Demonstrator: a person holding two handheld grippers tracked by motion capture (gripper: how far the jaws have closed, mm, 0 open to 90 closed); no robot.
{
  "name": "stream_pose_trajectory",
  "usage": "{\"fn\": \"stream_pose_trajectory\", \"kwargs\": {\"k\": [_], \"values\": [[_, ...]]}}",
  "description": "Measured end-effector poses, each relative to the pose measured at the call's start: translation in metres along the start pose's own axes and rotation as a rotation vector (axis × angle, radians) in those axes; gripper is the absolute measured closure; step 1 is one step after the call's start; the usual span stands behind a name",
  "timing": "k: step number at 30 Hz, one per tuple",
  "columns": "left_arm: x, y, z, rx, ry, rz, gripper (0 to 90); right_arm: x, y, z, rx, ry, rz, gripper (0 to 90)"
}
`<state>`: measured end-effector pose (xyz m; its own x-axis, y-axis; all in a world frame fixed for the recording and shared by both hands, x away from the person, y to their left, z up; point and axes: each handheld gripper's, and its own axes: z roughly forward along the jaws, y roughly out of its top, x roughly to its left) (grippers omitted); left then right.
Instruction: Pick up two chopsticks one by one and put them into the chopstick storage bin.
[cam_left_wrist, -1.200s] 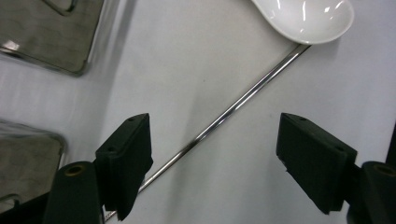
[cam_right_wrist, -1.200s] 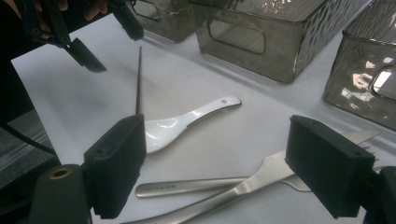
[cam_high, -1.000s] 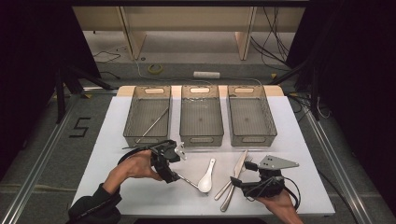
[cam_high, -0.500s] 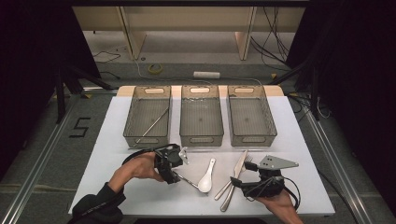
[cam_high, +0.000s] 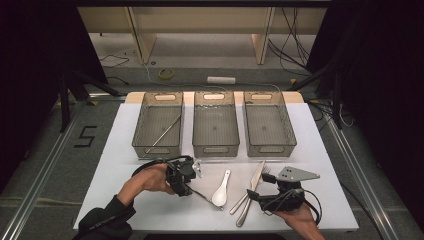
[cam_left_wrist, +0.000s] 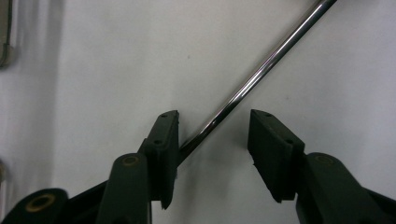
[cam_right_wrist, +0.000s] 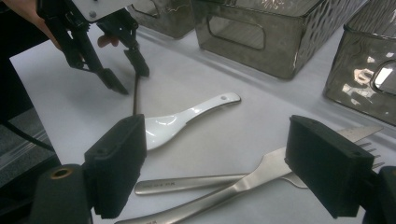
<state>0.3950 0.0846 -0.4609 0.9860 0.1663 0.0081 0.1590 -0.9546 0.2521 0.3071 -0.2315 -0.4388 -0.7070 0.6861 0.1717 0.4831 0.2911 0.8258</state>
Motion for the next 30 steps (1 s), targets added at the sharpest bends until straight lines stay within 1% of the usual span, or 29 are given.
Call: {"fn": "stream_pose_trajectory", "kwargs": {"k": [3, 5, 6, 7, 8, 10, 11, 13, 15, 16, 18, 19, 20, 21, 23, 24, 25, 27, 28, 30], "values": [[0.0, 0.0, -0.001, 0.015, 0.0, 0.017, 57.8, 0.0, 0.0, 0.0, -0.001, 0.0, 0.001, 21.3], [-0.001, 0.0, -0.001, 0.015, -0.002, 0.019, 59.8, 0.0, 0.0, 0.0, 0.0, 0.0, 0.001, 21.3], [-0.002, -0.001, -0.001, 0.017, -0.003, 0.019, 62.7, 0.0, 0.0, 0.0, -0.001, -0.001, 0.004, 21.4], [-0.002, -0.001, -0.001, 0.024, -0.002, 0.03, 64.2, 0.0, 0.0, 0.0, -0.002, -0.001, 0.003, 21.4], [-0.003, -0.001, -0.001, 0.025, -0.006, 0.031, 64.2, 0.0, 0.0, 0.0, -0.002, -0.001, 0.003, 21.4], [-0.005, -0.002, -0.002, 0.03, -0.005, 0.045, 66.4, 0.0, 0.0, -0.001, -0.001, -0.003, 0.003, 21.4], [-0.005, -0.002, -0.002, 0.038, -0.008, 0.059, 67.9, 0.0, 0.0, 0.0, 0.0, -0.003, 0.002, 21.4], [-0.007, -0.002, -0.002, 0.038, -0.009, 0.066, 68.8, 0.0, 0.0, 0.0, 0.0, -0.003, 0.002, 21.4], [-0.009, -0.003, -0.003, 0.046, -0.009, 0.088, 71.6, -0.001, 0.0, 0.0, 0.0, -0.004, 0.002, 21.4], [-0.01, -0.004, -0.002, 0.038, -0.007, 0.089, 72.8, -0.001, 0.0, -0.001, 0.0, -0.005, 0.002, 21.4], [-0.012, -0.004, -0.003, 0.044, -0.003, 0.113, 74.5, -0.001, 0.0, -0.001, -0.001, -0.006, 0.0, 21.4], [-0.014, -0.005, -0.003, 0.041, 0.0, 0.112, 75.0, -0.001, 0.0, -0.001, 0.001, -0.006, 0.001, 21.4], [-0.015, -0.005, -0.003, 0.043, -0.002, 0.126, 75.5, -0.001, 0.0, -0.001, 0.001, -0.007, 0.002, 21.4], [-0.016, -0.006, -0.003, 0.038, 0.0, 0.127, 76.5, -0.001, 0.0, 0.0, 0.001, -0.008, 0.001, 21.4], [-0.018, -0.007, -0.004, 0.048, -0.003, 0.145, 77.0, -0.001, 0.0, 0.0, 0.002, -0.008, 0.002, 21.4], [-0.019, -0.008, -0.003, 0.04, -0.006, 0.144, 77.6, -0.001, 0.0, 0.0, 0.002, -0.008, 0.001, 21.4], [-0.02, -0.008, -0.004, 0.046, -0.005, 0.153, 78.1, -0.001, 0.0, 0.0, 0.001, -0.008, 0.001, 21.4], [-0.022, -0.01, -0.004, 0.039, -0.009, 0.153, 79.1, -0.001, 0.0, -0.001, 0.002, -0.01, 0.002, 21.5], [-0.024, -0.011, -0.005, 0.043, -0.011, 0.159, 80.0, -0.002, 0.0, -0.001, 0.002, -0.01, 0.003, 21.5], [-0.026, -0.013, -0.005, 0.033, -0.012, 0.16, 80.4, -0.002, 0.0, -0.001, 0.002, -0.01, 0.003, 21.5]]}}
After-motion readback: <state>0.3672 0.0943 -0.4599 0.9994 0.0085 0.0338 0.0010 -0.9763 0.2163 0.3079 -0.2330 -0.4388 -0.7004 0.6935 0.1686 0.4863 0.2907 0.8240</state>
